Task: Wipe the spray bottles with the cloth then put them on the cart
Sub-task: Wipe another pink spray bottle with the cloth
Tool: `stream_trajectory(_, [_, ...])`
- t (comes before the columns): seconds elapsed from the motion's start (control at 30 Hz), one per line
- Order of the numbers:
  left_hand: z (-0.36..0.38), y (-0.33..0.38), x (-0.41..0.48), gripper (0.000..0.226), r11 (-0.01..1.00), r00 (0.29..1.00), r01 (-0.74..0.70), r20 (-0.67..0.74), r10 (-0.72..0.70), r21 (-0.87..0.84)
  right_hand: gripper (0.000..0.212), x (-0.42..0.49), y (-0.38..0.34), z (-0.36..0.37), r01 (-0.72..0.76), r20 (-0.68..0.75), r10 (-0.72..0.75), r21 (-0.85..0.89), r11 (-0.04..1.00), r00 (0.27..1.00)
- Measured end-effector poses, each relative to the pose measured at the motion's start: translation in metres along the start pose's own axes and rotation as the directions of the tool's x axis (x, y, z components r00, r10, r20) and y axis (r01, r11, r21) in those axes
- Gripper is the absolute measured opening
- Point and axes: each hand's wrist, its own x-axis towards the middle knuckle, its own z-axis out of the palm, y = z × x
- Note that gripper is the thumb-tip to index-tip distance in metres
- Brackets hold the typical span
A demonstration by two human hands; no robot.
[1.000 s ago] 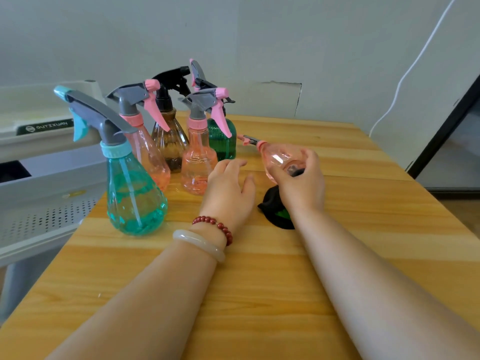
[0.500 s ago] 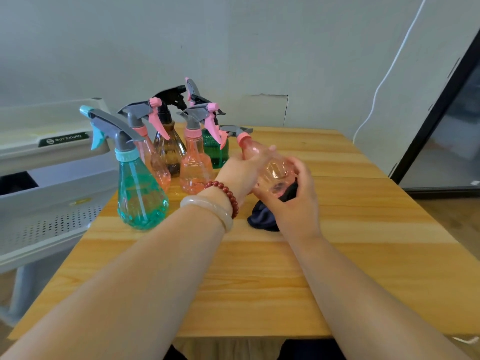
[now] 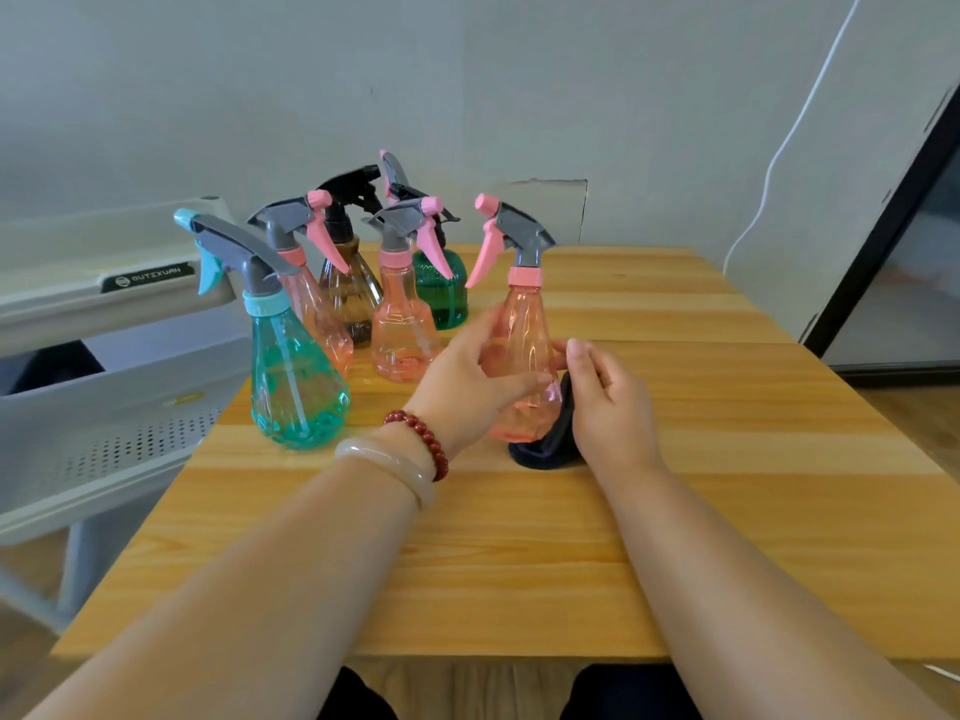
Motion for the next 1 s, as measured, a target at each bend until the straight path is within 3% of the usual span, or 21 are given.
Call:
stream_trajectory(0.1, [-0.006, -0.004, -0.006, 0.092, 0.992, 0.999, -0.047, 0.000, 0.047, 0.115, 0.022, 0.002, 0.001, 0.000, 0.008, -0.014, -0.009, -0.042, 0.999, 1.000])
stream_trajectory(0.3, [-0.018, -0.016, -0.013, 0.091, 0.994, 0.999, -0.048, -0.014, 0.050, 0.098, 0.016, 0.006, 0.002, 0.000, 0.094, -0.155, -0.116, -0.144, 0.985, 0.981])
stream_trajectory(0.43, [-0.022, -0.017, -0.016, 0.088, 0.991, 0.998, -0.061, -0.018, 0.063, 0.119, 0.011, 0.006, -0.002, -0.004, 0.048, -0.277, -0.074, -0.099, 0.994, 0.958])
stream_trajectory(0.6, [-0.021, -0.017, -0.019, 0.088, 0.998, 0.997, -0.070, -0.044, 0.070, 0.007, 0.027, 0.004, -0.011, 0.006, 0.063, -0.240, -0.084, -0.092, 0.994, 0.967])
stream_trajectory(0.73, [-0.026, -0.010, -0.028, 0.090, 0.989, 0.974, -0.094, -0.217, 0.068, -0.115, 0.027, 0.012, -0.027, 0.012, 0.146, -0.239, -0.172, -0.123, 0.982, 0.956])
stream_trajectory(0.9, [-0.038, 0.014, -0.027, 0.075, 0.974, 0.934, -0.196, -0.323, 0.151, -0.113, 0.035, 0.037, -0.059, 0.013, 0.156, -0.295, -0.168, -0.062, 0.986, 0.941])
stream_trajectory(1.0, [-0.044, 0.026, -0.015, 0.043, 0.983, 0.938, -0.181, -0.305, 0.168, -0.016, 0.031, 0.049, -0.080, 0.012, 0.207, -0.310, -0.216, -0.061, 0.976, 0.926])
